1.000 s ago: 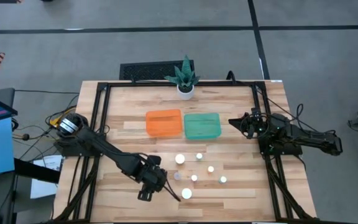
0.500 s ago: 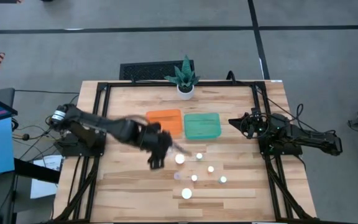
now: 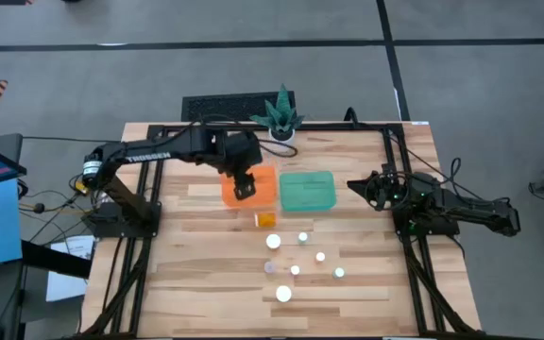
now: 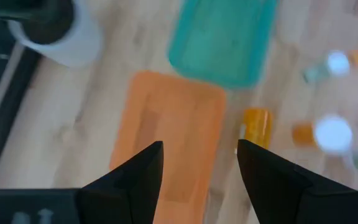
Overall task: Pick and place medicine bottles into bin by pill shape (circle, oval)
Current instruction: Put the bottom left orange capsule bottle into the orange bin
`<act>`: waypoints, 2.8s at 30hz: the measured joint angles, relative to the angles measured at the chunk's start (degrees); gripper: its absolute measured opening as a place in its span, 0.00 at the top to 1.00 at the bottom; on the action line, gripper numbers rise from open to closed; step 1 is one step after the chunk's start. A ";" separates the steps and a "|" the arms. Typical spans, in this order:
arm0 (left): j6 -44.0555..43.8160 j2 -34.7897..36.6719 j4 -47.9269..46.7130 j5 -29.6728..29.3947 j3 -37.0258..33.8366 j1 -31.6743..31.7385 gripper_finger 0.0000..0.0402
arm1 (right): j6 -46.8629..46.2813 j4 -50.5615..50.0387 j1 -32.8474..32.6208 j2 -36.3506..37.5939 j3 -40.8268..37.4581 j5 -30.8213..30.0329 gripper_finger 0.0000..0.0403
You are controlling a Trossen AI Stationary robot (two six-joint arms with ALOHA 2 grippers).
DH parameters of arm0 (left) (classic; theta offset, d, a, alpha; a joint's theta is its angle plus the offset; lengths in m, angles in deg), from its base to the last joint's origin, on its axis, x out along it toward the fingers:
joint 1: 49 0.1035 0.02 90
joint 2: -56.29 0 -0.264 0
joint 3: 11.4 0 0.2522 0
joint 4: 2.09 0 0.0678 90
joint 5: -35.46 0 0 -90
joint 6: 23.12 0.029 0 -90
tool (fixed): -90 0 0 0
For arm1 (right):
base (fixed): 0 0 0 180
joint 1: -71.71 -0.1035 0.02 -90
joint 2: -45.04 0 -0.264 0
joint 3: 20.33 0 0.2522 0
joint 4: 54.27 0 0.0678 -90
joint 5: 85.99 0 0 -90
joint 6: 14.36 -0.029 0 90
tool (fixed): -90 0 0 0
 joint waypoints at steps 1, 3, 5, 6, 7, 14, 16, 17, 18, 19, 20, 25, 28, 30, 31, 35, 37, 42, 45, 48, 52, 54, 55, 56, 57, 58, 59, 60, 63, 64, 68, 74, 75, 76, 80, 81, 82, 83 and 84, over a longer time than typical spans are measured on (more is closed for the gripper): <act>1.36 0.00 -1.22 0.46 -0.01 -0.56 0.51 | 0.00 0.00 0.00 0.00 0.00 0.00 0.74; 2.86 0.00 -2.34 0.70 -0.74 -1.92 0.52 | 0.00 0.00 0.00 0.00 0.00 0.00 0.74; 2.74 0.00 -2.32 1.39 -2.08 -3.38 0.51 | 0.02 0.00 0.00 0.00 -0.01 0.00 0.74; 2.06 0.00 -2.41 1.92 -2.71 -4.18 0.50 | 0.02 0.00 0.01 0.00 -0.02 -0.02 0.74; 1.45 0.00 -2.36 2.83 -3.37 -5.06 0.49 | 0.02 -0.01 0.00 0.00 -0.02 -0.01 0.74; -0.19 0.00 8.63 2.19 -11.06 -13.37 0.27 | 0.03 0.00 0.00 0.00 -0.02 -0.02 0.74; -1.48 0.00 13.73 1.25 -14.07 -15.34 0.20 | 0.04 0.00 0.00 0.00 -0.07 -0.02 0.74; -2.41 0.00 15.89 0.28 -15.56 -16.29 0.17 | 0.04 0.00 0.02 0.00 -0.07 -0.02 0.74; -3.39 0.00 17.56 -0.64 -16.93 -17.10 0.15 | 0.04 -0.02 0.00 0.00 -0.07 -0.02 0.74; -4.00 0.00 19.05 -1.11 -18.31 -17.71 0.14 | 0.03 -0.01 0.01 0.00 -0.07 -0.02 0.74; -4.46 0.00 20.52 -1.13 -19.60 -18.09 0.13 | 0.04 -0.01 0.01 0.01 -0.07 -0.02 0.74; -4.86 -0.04 28.35 -0.61 -24.91 -18.78 0.12 | 0.04 -0.02 0.02 0.00 -0.07 -0.02 0.74; -4.67 -0.05 31.80 -0.28 -27.66 -18.87 0.12 | 0.04 -0.02 0.02 0.02 -0.07 -0.03 0.74; -4.60 -0.07 34.25 -0.26 -29.24 -18.87 0.12 | 0.04 -0.02 0.00 0.00 -0.07 -0.03 0.74; -4.54 -0.07 35.19 -0.24 -30.10 -18.99 0.12 | 0.04 -0.02 0.01 0.01 -0.07 -0.03 0.74; -5.48 -0.07 40.43 -0.19 -33.03 -19.74 0.12 | 0.04 -0.02 0.00 0.02 -0.07 -0.02 0.74; -6.18 -0.10 41.66 -0.31 -34.06 -20.14 0.12 | 0.04 -0.03 0.01 0.00 -0.07 -0.03 0.74; -6.16 -2.34 45.04 -1.89 -35.27 -20.49 0.12 | 0.08 -0.10 0.01 0.00 -0.07 -0.04 0.74; -6.42 -4.67 45.02 -3.03 -35.36 -20.49 0.12 | 0.08 -0.04 0.00 -0.04 -0.07 -0.05 0.74; -8.25 -6.49 45.85 -4.93 -35.32 -20.49 0.12 | 0.08 -0.05 0.02 0.05 -0.07 -0.07 0.74; -8.36 -7.76 45.94 -4.04 -35.26 -20.44 0.12 | 0.08 -0.11 0.01 -0.11 -0.07 -0.07 0.74; -8.10 -7.74 45.27 -2.92 -35.30 -20.44 0.15 | 0.08 -0.15 0.00 -0.19 -0.07 -0.07 0.74; -8.11 -7.74 45.54 -2.90 -35.30 -20.44 0.17 | 0.08 -0.11 0.00 -0.15 -0.07 -0.07 0.74; -8.29 -7.72 45.46 -3.27 -35.30 -20.48 0.19 | 0.08 -0.09 0.02 -0.15 -0.07 -0.07 0.74; -8.39 -7.72 45.52 -3.67 -35.30 -20.49 0.22 | 0.08 -0.11 0.00 -0.17 -0.07 -0.07 0.74; -8.59 -7.72 45.51 -3.91 -35.30 -20.46 0.24 | 0.08 -0.09 0.00 -0.15 -0.07 -0.07 0.74; -9.02 -7.72 45.54 -3.98 -35.30 -20.44 0.27 | 0.08 -0.09 0.00 -0.16 -0.07 -0.07 0.74; -9.34 -7.72 45.55 -4.00 -35.30 -20.41 0.30 | 0.08 -0.09 0.00 -0.17 -0.07 -0.07 0.74; -9.48 -7.72 45.75 -4.14 -35.30 -20.42 0.39 | 0.08 -0.09 0.00 -0.17 -0.07 -0.07 0.74; -9.46 -7.72 45.91 -4.45 -35.30 -20.44 0.42 | 0.08 -0.09 0.00 -0.15 -0.07 -0.07 0.74; -9.94 -7.72 45.92 -4.45 -35.30 -20.42 0.50 | 0.08 -0.09 0.00 -0.17 -0.07 -0.07 0.74; -12.90 -7.67 45.84 -4.74 -35.26 -20.49 0.55 | 0.06 -0.07 0.00 -0.16 -0.07 -0.07 0.74; -13.70 -7.67 45.76 -4.75 -35.26 -20.58 0.56 | 0.06 -0.07 0.00 -0.16 -0.07 -0.07 0.74; -14.45 -7.66 45.72 -4.79 -35.26 -20.67 0.56 | 0.06 -0.05 0.00 -0.17 -0.07 -0.07 0.74; -18.28 -7.01 44.86 -4.20 -35.26 -21.31 0.56 | -0.13 0.02 0.00 -0.17 -0.07 0.00 0.74; -19.26 -6.73 44.39 -3.73 -35.08 -21.45 0.56 | -0.50 0.02 0.00 -0.16 -0.07 0.05 0.74; -19.95 -6.46 43.22 -3.40 -34.59 -21.54 0.56 | -1.19 0.17 0.00 -0.17 -0.08 0.08 0.74; -20.48 -6.02 42.21 -3.01 -34.01 -21.65 0.57 | -1.60 0.46 0.00 -0.15 -0.11 0.15 0.74; -20.82 -5.51 41.27 -2.88 -33.46 -21.80 0.57 | -1.74 0.80 0.00 -0.16 -0.13 0.59 0.74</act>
